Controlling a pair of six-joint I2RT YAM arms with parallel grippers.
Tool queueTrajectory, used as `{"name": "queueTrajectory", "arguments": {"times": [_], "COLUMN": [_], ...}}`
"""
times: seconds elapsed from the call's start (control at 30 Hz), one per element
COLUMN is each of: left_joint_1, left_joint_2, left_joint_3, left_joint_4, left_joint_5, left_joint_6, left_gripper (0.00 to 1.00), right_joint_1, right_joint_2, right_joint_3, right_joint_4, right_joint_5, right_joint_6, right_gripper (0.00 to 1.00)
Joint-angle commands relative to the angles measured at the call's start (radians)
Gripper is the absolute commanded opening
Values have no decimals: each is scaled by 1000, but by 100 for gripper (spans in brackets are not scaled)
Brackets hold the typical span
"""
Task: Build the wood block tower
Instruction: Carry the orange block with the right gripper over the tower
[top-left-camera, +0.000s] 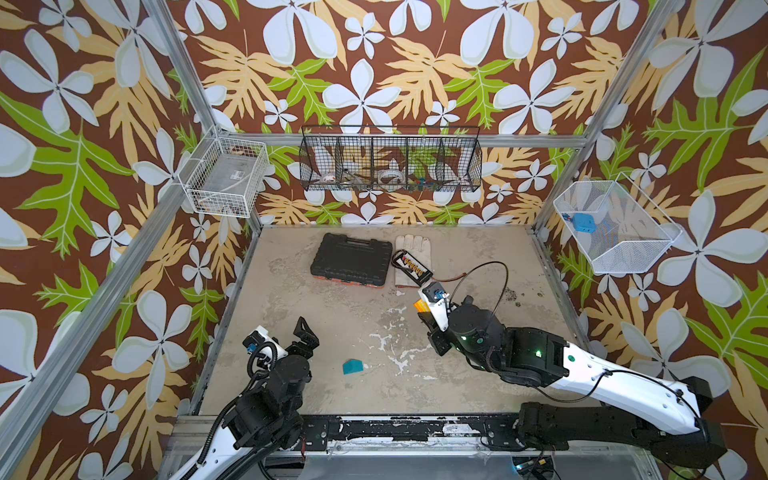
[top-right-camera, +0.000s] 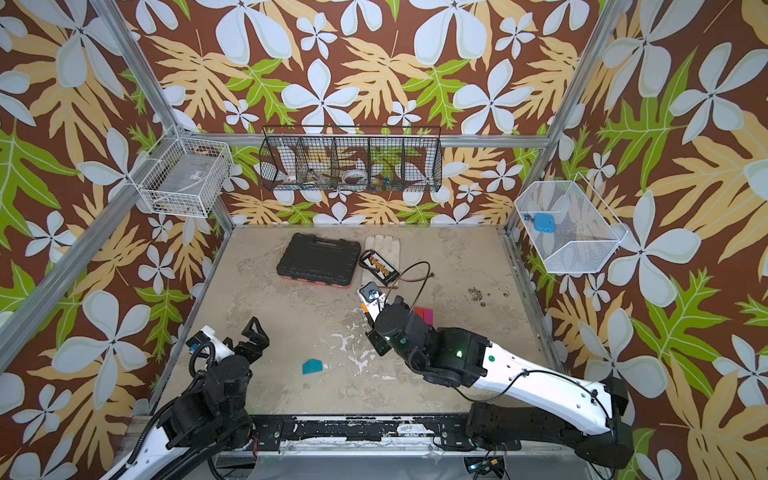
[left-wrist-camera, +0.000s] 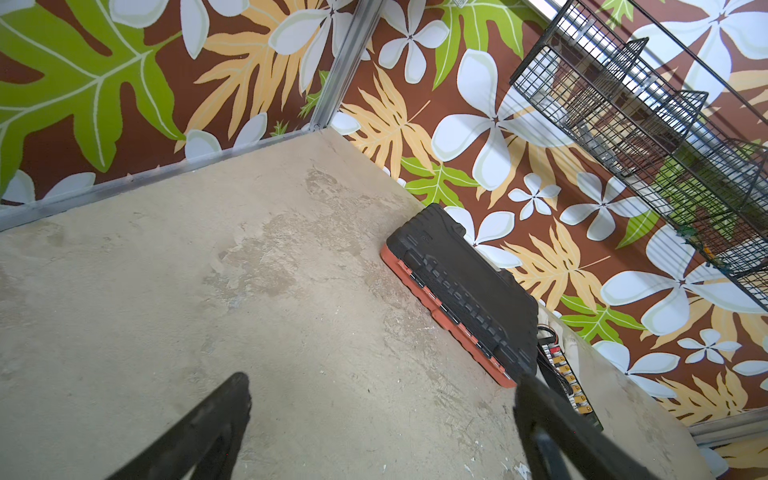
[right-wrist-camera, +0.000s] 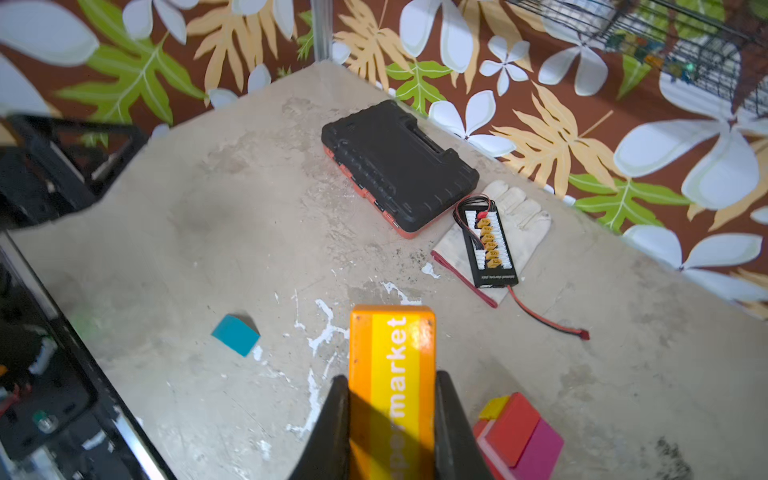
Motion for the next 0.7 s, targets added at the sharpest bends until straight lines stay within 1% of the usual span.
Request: {"name": "queueTrajectory", "arguments": {"times": [0.0, 0.07, 0.13, 0.17, 0.2, 0.27, 0.3, 0.33, 0.37, 0.4, 0.43, 0.5, 0.57, 0.67], "left_joint_1": [1, 1, 1, 1, 1, 2, 2, 2, 1, 2, 2, 2, 1, 2], "left_joint_2": [-2, -3, -4, -6, -7, -8, -8, -9, -10, -13, -14, -15, -17, -19], "left_joint_3": [-1, 0, -2, -2, -2, -2, -3, -4, -4, -4, -4, -5, -5, -6], "left_joint_4": [12, 12, 12, 12, 13, 15, 16, 17, 17, 17, 17, 18, 19, 18], "left_joint_5": [-5, -4, -2, -2, -2, 2, 4, 4, 6, 7, 7, 8, 7, 12], "left_joint_6": [7, 7, 8, 9, 9, 11, 12, 13, 14, 15, 15, 18, 18, 19], "left_gripper": [100, 100, 100, 100, 100, 100, 100, 100, 100, 100, 100, 100, 100, 100], "right_joint_1": [-6, -10, -15, -27, -60, -155, -162, -165, -181, -184, -186, -214, -260, -353], "right_joint_2": [-24, -49, -55, -47, -20, 55, 67, 65, 71, 85, 96, 109, 121, 200], "right_joint_3": [-43, -92, -98, -95, -73, -14, -25, -37, -29, -26, -26, -43, -59, -27], "right_joint_4": [44, 51, 58, 71, 40, -74, -80, -96, -164, -185, -188, -191, -202, -277], "right_joint_5": [-34, -220, -294, -299, -336, -474, -500, -563, -696, -714, -675, -613, -629, -664], "right_joint_6": [-297, -508, -596, -631, -678, -750, -766, -836, -964, -994, -989, -1025, -1090, -1135], "right_gripper": [0, 0, 0, 0, 0, 0, 0, 0, 0, 0, 0, 0, 0, 0]}}
